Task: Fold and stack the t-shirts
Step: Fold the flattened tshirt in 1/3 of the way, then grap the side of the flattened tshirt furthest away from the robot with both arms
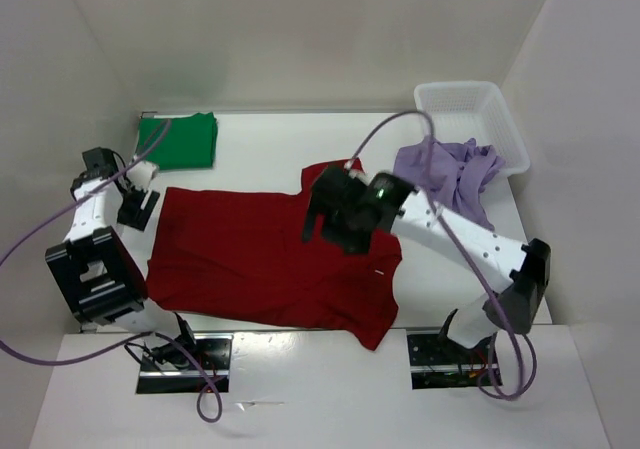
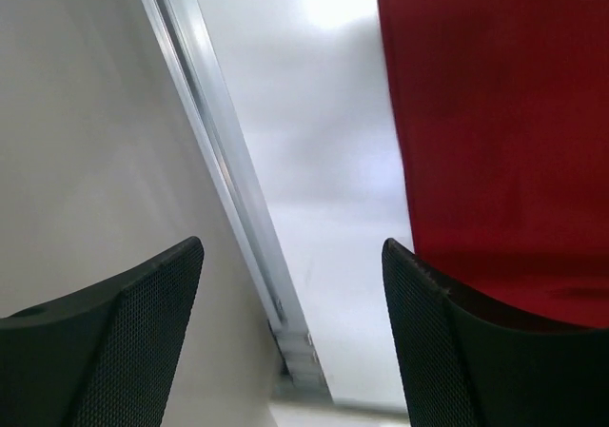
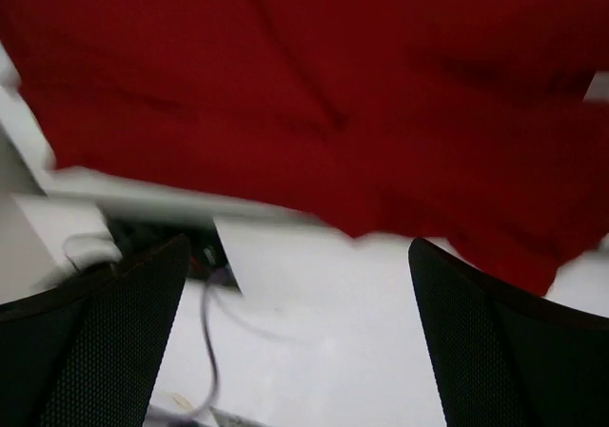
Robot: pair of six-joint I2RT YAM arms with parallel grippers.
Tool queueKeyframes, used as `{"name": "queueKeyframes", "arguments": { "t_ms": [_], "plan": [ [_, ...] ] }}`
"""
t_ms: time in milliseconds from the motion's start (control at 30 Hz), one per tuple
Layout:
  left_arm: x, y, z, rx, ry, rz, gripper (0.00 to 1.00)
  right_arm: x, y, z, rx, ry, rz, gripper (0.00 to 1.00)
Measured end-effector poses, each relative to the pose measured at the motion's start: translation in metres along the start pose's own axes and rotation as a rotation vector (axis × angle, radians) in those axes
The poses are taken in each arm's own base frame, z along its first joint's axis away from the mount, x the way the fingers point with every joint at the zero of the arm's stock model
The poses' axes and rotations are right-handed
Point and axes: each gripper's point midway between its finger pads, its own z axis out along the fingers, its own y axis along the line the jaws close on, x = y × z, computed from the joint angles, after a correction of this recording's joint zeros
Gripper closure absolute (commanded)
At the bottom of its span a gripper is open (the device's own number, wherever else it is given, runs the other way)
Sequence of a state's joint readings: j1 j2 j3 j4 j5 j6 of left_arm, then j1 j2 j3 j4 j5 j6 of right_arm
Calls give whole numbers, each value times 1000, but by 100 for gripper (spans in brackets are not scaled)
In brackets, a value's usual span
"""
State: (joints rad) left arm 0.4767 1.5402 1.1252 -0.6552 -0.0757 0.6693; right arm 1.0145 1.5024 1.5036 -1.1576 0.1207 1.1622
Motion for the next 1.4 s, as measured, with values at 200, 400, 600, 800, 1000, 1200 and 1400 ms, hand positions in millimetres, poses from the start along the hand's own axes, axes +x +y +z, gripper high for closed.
{"name": "queueKeyframes", "arguments": {
  "t_ms": [200,400,600,800,1000,1200,1400],
  "plan": [
    [-76,17,12,90,-190,-140,17,-220,-33,31,18,-284,95,0],
    [-121,4,47,213,-251,-271,17,-361,-12,122,104,-435,-86,0],
    [-138,-25,89,285,-200,-296,15,-360,-64,239,224,-293,-131,0],
    [-140,-40,107,305,-163,-304,12,-374,-103,244,287,-283,-104,0],
    [-155,-25,117,262,-184,-326,11,-370,-102,251,292,-273,-114,4],
    [-159,-29,119,265,-183,-305,14,-354,-91,258,302,-247,-157,13],
    [-164,-39,121,261,-190,-238,65,-348,-88,258,293,-223,-180,62]
  ]
}}
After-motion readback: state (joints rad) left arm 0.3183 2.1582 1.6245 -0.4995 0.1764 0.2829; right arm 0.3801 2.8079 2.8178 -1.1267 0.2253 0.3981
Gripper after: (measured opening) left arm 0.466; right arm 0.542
